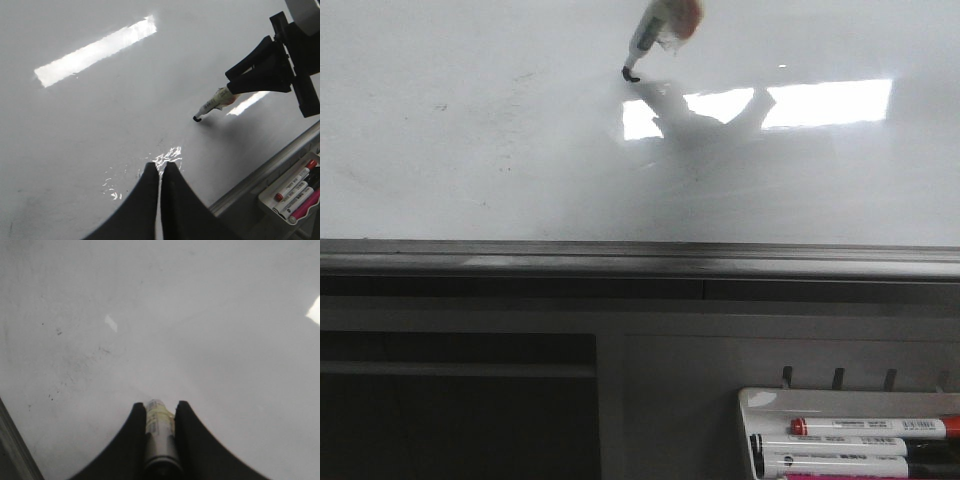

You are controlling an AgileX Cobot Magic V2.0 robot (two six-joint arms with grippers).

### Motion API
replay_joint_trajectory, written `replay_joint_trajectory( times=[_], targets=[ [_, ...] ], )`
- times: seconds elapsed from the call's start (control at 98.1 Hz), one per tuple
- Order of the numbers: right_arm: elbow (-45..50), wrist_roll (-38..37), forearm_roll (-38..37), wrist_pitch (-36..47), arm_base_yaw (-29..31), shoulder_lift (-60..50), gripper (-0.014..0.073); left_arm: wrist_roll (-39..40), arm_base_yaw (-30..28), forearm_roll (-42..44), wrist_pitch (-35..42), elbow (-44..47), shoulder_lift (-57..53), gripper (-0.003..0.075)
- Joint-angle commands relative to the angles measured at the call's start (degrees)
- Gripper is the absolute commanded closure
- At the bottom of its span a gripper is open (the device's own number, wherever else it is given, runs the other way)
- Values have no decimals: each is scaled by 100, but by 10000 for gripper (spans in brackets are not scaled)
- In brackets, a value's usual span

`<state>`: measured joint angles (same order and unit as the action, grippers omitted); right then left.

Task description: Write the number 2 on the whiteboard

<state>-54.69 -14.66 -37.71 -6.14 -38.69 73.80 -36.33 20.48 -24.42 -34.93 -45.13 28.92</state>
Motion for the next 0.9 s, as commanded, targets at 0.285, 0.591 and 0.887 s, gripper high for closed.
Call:
replay_joint_trajectory(
  times=[0.285, 0.591, 0.887],
  targets=[
    [-396, 73, -426, -2297, 412, -437, 672, 61, -18, -213, 542, -126, 25, 741],
    [231, 60, 1166, -1763, 287, -640, 672, 61, -18, -213, 542, -126, 25, 741],
    [489, 60, 1637, -741, -179, 17, 672, 61, -18, -213, 542, -126, 25, 741]
  ],
)
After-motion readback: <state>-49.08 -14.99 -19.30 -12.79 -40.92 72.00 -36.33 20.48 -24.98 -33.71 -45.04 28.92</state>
